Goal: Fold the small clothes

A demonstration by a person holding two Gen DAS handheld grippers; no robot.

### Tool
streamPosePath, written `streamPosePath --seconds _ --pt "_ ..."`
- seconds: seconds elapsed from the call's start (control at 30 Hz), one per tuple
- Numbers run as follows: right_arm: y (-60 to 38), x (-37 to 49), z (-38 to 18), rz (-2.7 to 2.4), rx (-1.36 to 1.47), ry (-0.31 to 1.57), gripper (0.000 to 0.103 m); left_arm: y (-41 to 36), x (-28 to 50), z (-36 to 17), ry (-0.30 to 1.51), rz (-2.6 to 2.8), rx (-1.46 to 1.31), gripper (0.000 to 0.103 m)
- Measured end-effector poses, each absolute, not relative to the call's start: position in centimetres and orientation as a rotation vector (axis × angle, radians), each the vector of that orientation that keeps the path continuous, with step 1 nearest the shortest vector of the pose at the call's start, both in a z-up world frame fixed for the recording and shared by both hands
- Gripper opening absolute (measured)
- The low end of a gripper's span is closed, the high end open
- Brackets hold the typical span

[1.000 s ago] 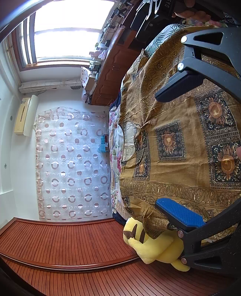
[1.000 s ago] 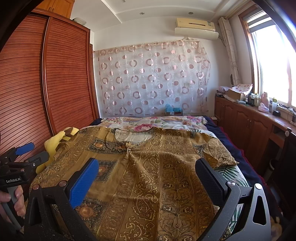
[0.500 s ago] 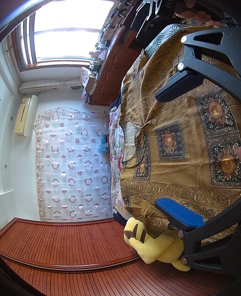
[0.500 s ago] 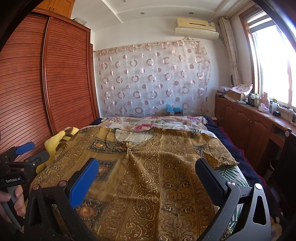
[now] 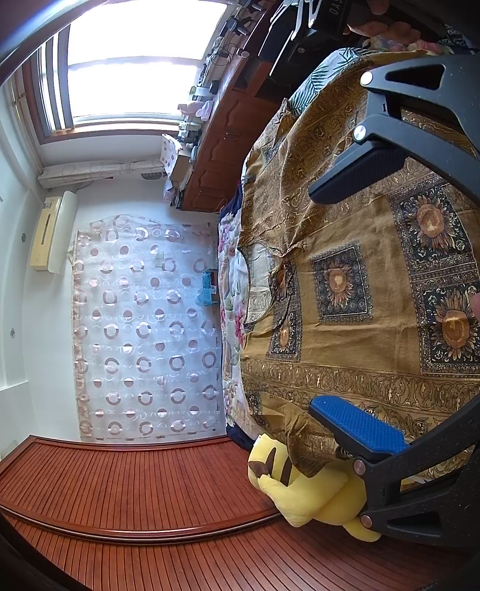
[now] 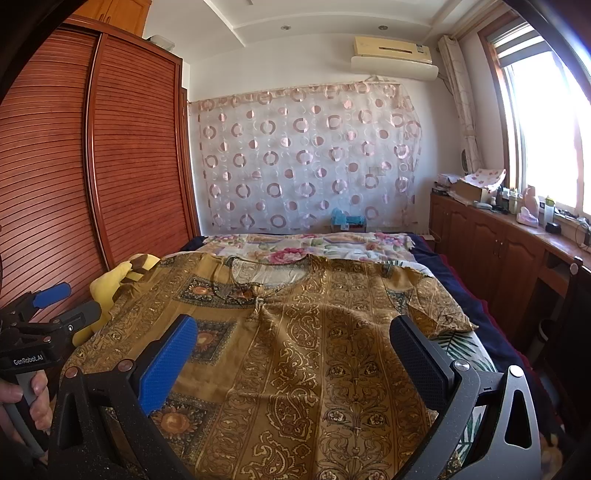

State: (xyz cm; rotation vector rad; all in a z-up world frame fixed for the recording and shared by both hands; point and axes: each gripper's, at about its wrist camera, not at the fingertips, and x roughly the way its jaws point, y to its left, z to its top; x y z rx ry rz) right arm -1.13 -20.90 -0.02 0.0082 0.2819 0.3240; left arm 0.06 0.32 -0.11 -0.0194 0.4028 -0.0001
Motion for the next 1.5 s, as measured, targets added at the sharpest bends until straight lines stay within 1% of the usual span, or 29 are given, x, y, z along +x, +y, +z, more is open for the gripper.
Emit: streamPosePath --seconds 0.33,0.5,0.7,0.97,1.23,1.33,1.4,1.43,1.5 --pt "-20.9 -1.1 -0.1 0.324 0.009 0.283 0.103 0.3 0.1 -0.2 0.404 -0.002 -0.021 0.103" --pt "-20.7 -0.6 -0.5 0.343 0.01 0.305 0.103 1.2 0.9 -1.4 0.443 0.008 -0.022 0.103" --pt "-20.0 0.8 -1.7 0.398 0.006 0.358 0.103 4.3 2.4 -3.4 0.515 0.028 -0.031 0.103" --pt "-19.0 3.1 -1.9 0.446 -0.039 0.4 0.103 9.4 3.2 -4.9 0.559 0.096 -0.066 0.103" --pt "-18.2 5.2 -2.2 0.485 -0.052 0.42 0.1 13.9 5.9 -6.2 0.621 0.135 -0.058 0.103" --pt "-18.1 5.6 -2.6 0.499 -0.044 0.434 0.1 16.2 7.6 -6.7 0.658 0.134 -0.089 0.097" --pt "-17.9 5.9 -2.8 0.502 -0.052 0.443 0.1 17.3 8.4 -7.2 0.687 0.145 -0.098 0.091" --pt "-17.9 6.1 -2.9 0.502 -0.058 0.446 0.1 17.9 8.9 -7.5 0.702 0.146 -0.106 0.089" --pt "-17.7 6.7 -3.1 0.502 -0.069 0.457 0.1 19.0 9.6 -8.3 0.735 0.143 -0.142 0.079"
